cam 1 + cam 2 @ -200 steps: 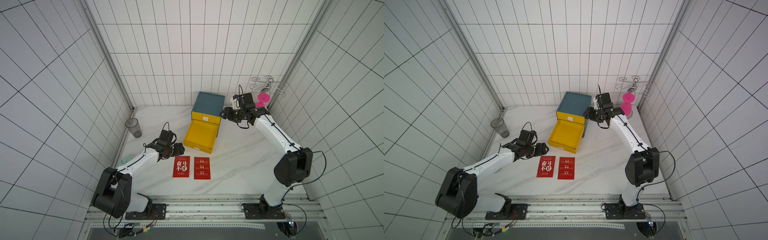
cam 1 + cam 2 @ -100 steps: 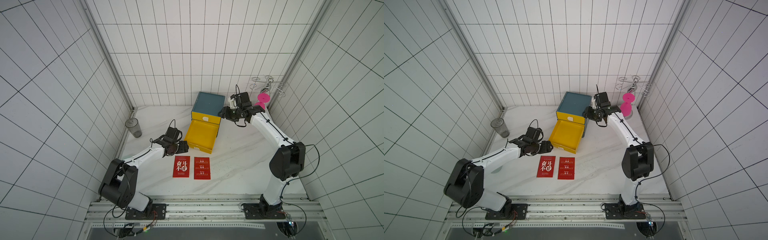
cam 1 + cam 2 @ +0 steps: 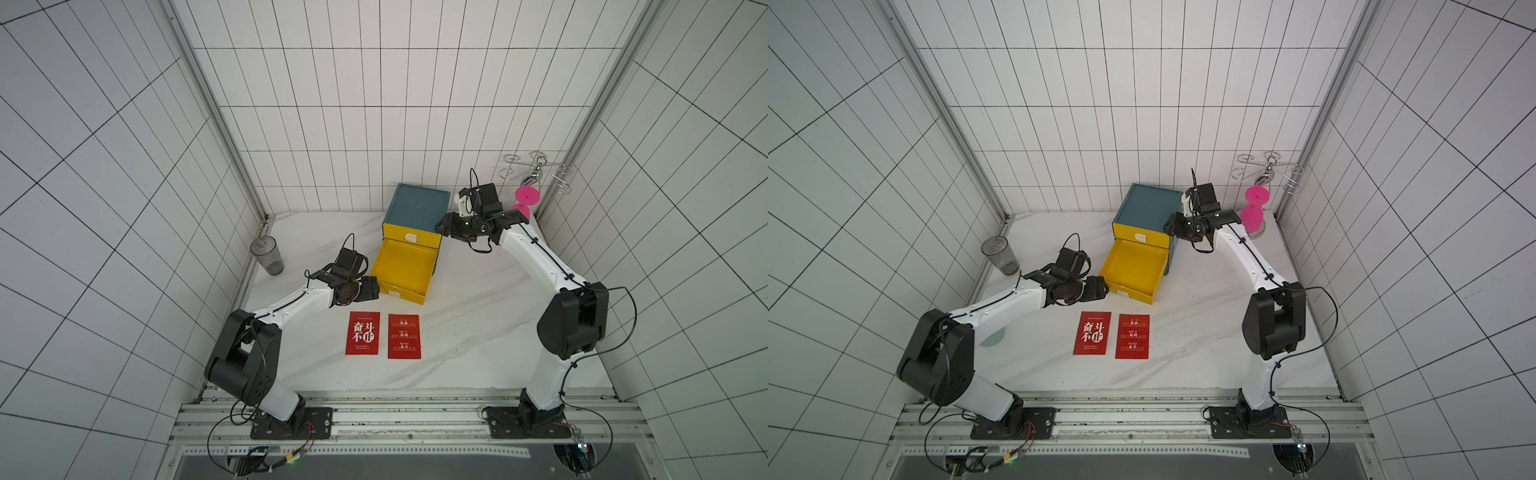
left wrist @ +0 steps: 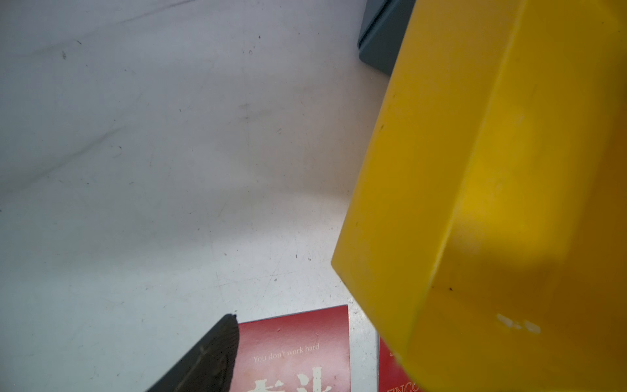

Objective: Take the postcards out of the drawer
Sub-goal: Close the drawer in the storage box.

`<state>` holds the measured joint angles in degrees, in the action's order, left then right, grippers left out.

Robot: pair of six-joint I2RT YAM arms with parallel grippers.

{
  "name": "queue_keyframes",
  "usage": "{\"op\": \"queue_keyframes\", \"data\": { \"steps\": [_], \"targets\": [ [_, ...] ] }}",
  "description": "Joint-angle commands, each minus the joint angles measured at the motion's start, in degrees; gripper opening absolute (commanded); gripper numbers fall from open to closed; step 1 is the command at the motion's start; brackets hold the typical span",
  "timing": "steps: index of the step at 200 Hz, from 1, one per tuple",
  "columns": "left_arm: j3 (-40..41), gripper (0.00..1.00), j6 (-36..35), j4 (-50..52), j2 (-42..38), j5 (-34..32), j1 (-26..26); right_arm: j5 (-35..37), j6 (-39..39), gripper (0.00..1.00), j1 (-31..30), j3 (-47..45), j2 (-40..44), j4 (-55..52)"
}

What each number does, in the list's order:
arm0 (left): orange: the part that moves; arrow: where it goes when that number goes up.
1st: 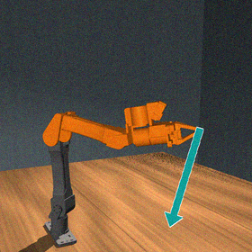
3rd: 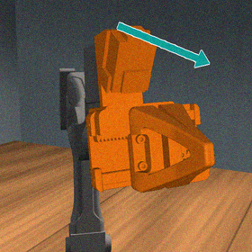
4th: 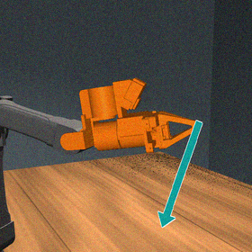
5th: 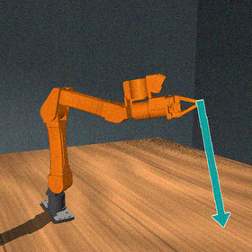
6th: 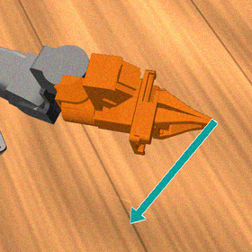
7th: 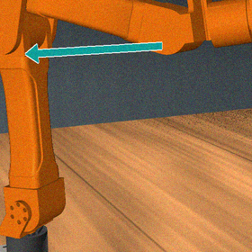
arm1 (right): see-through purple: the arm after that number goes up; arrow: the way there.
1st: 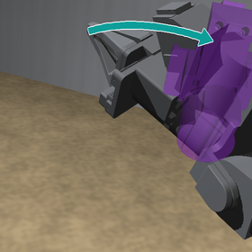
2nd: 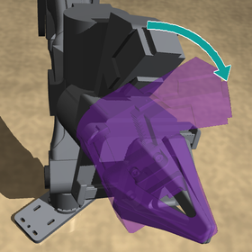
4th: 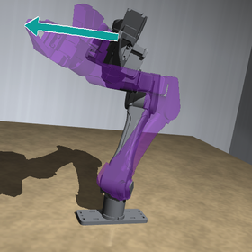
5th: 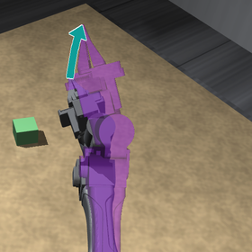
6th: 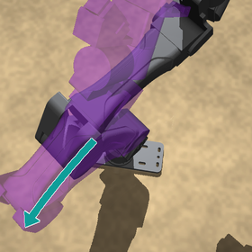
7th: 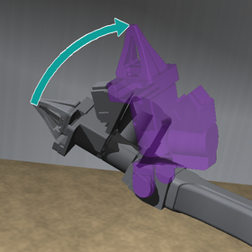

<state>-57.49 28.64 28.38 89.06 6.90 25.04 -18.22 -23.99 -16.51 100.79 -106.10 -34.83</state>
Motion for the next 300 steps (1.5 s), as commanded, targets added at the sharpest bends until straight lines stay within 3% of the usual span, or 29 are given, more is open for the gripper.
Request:
{"op": "queue_keyframes", "data": {
  "steps": [1,64,160,300],
  "targets": [
    [-2.8,0.83,0.0,-1.9,1.3,-1.3,0.3,1.4,1.6,0.54,0.3,0.9,-2.9,-3.8],
    [-7.8,0.83,0.4,-2.3,5.5,-1.5,0.9,0.9,1.5,0.54,0.3,0.3,-3.0,-4.0],
    [-19.6,0.83,2.1,-4.2,18.4,1.1,0.2,0.5,0.4,0.54,0.4,-0.4,-3.0,-3.7],
    [-25.5,0.83,3.3,-16.0,25.1,8.6,-4.4,0.7,0.2,0.53,1.9,0.5,-3.9,-3.7]
  ]
}}
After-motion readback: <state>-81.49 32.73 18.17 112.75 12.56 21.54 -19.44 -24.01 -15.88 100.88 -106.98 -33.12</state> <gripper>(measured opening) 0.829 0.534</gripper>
